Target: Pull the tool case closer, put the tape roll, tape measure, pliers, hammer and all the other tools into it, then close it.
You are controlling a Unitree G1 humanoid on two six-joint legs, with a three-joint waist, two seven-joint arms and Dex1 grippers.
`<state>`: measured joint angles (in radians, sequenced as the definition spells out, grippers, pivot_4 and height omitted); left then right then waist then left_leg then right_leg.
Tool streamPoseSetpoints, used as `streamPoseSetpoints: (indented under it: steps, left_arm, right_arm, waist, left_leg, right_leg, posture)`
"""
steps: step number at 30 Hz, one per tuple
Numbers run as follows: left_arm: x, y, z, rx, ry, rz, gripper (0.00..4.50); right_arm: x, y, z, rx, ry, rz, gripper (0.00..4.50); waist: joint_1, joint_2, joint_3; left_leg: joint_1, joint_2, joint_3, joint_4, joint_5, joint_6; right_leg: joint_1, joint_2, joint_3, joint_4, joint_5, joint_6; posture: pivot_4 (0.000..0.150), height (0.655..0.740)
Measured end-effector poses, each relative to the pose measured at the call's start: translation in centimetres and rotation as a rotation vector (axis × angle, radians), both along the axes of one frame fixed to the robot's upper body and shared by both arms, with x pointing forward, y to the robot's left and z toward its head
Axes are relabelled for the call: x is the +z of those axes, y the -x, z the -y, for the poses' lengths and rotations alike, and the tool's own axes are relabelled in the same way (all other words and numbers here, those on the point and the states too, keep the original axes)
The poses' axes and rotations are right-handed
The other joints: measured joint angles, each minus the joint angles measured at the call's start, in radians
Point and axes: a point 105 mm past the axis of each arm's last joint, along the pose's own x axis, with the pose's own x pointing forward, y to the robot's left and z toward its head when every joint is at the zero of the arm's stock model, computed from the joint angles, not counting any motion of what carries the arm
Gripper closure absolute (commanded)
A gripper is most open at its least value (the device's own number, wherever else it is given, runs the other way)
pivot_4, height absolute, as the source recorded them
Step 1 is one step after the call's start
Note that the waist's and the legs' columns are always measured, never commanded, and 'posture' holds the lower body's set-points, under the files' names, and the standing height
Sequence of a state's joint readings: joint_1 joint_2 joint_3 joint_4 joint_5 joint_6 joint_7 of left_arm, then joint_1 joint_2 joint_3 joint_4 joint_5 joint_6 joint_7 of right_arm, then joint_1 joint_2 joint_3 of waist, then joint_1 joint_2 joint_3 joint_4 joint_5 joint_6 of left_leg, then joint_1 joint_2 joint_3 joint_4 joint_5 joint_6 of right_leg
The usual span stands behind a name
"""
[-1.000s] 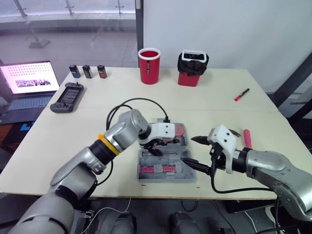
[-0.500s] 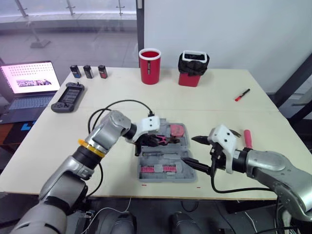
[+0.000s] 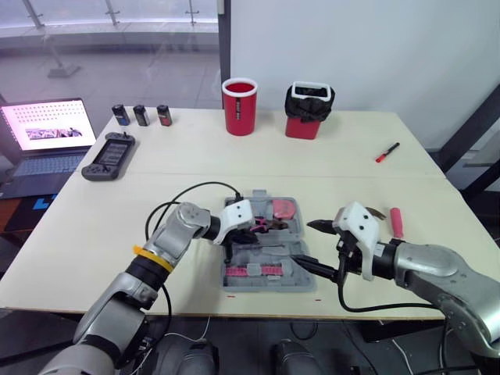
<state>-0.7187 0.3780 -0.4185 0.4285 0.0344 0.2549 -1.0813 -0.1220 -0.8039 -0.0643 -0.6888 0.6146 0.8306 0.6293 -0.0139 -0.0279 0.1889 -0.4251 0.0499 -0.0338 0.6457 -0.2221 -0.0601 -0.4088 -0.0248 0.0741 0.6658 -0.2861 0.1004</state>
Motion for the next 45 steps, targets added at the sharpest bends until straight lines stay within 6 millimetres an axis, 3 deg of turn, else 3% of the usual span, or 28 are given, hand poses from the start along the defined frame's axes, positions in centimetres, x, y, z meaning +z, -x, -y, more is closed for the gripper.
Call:
streamPoseSetpoints:
  steps: [9, 14, 21, 31, 33, 35, 40, 41, 43, 45]
  left_arm:
    - [-1.5, 0.1, 1.0, -0.037, -0.011, 0.043, 4.45]
    - [-2.4, 0.1, 1.4, -0.025, -0.013, 0.053, 4.45]
    - [-3.4, 0.3, 1.6, -0.043, -0.069, 0.071, 4.45]
    - [-2.6, -0.4, 0.7, 0.004, -0.031, 0.039, 4.45]
    - [-2.0, -0.7, -0.4, 0.033, -0.033, 0.036, 4.45]
    - [-0.2, -1.3, -1.6, 0.075, 0.010, 0.047, 4.45]
    - [10.3, -1.0, -4.4, 0.164, 0.318, 0.113, 4.45]
    - [11.3, -0.7, -4.9, 0.168, 0.350, 0.117, 4.45]
    - [12.1, 0.7, -6.2, 0.169, 0.415, 0.084, 4.45]
    - [10.7, 2.3, -9.4, 0.221, 0.405, 0.031, 4.45]
  right_arm:
    - [0.2, 0.1, 0.3, -0.012, 0.005, 0.005, 0.00]
    - [0.1, 0.1, 0.3, -0.014, 0.005, 0.003, 0.00]
    - [0.4, 0.1, 0.5, -0.023, 0.004, 0.011, 0.00]
    - [0.4, 0.1, 0.6, -0.022, 0.003, 0.013, 0.00]
    - [0.5, 0.1, 0.7, -0.026, 0.002, 0.015, 0.00]
    - [0.7, 0.0, 1.1, -0.043, 0.000, 0.024, 0.00]
    - [1.5, -0.3, 3.0, -0.118, -0.018, 0.042, 0.00]
    - [1.3, -0.2, 3.5, -0.135, -0.016, 0.033, 0.00]
    - [0.7, 0.1, 4.6, -0.170, 0.008, 0.010, 0.00]
    - [-0.3, 0.4, 6.8, -0.246, 0.035, -0.025, 0.00]
  waist:
    - [0.006, 0.003, -0.002]
    - [0.015, 0.005, -0.004]
    - [0.021, 0.005, -0.026]
    - [0.008, 0.008, -0.033]
    - [-0.002, 0.009, -0.030]
    - [-0.007, 0.008, -0.024]
    - [-0.004, 0.008, -0.019]
    - [-0.002, 0.008, -0.019]
    - [-0.003, 0.008, -0.019]
    - [-0.011, 0.008, -0.019]
  left_leg:
    - [0.003, -0.001, 0.000, 0.001, 0.000, 0.000]
    - [0.014, -0.002, 0.000, 0.001, 0.000, 0.000]
    - [0.017, -0.002, 0.001, -0.001, -0.002, 0.001]
    - [0.015, -0.002, 0.001, -0.002, -0.002, 0.003]
    - [0.015, -0.001, 0.001, -0.003, -0.002, 0.003]
    - [0.014, -0.001, 0.001, -0.004, -0.002, 0.003]
    - [0.014, -0.001, 0.002, -0.011, -0.002, 0.003]
    - [0.015, -0.002, 0.002, -0.013, -0.002, 0.003]
    - [0.015, -0.002, 0.002, -0.016, -0.002, 0.003]
    - [0.016, -0.001, 0.002, -0.017, -0.003, 0.004]
  right_leg:
    - [0.005, -0.001, 0.000, -0.001, 0.000, 0.000]
    - [0.018, -0.001, 0.001, -0.004, -0.003, -0.004]
    - [0.021, -0.001, 0.003, -0.008, -0.003, -0.004]
    - [0.017, -0.001, 0.003, -0.008, -0.003, -0.005]
    - [0.016, -0.001, 0.004, -0.008, -0.003, -0.005]
    - [0.014, 0.000, 0.004, -0.007, -0.003, -0.005]
    - [0.012, 0.000, 0.004, -0.007, -0.002, 0.001]
    - [0.012, 0.000, 0.004, -0.007, -0.002, 0.002]
    - [0.012, 0.000, 0.004, -0.007, -0.003, 0.002]
    - [0.011, 0.000, 0.004, -0.007, -0.003, 0.001]
  posture:
    - [0.150, 0.7387]
    - [0.150, 0.7387]
    - [0.150, 0.7387]
    - [0.150, 0.7387]
    - [0.150, 0.7387]
    - [0.150, 0.7387]
    - [0.150, 0.7387]
    - [0.150, 0.7387]
    - [0.150, 0.7387]
    - [0.150, 0.7387]
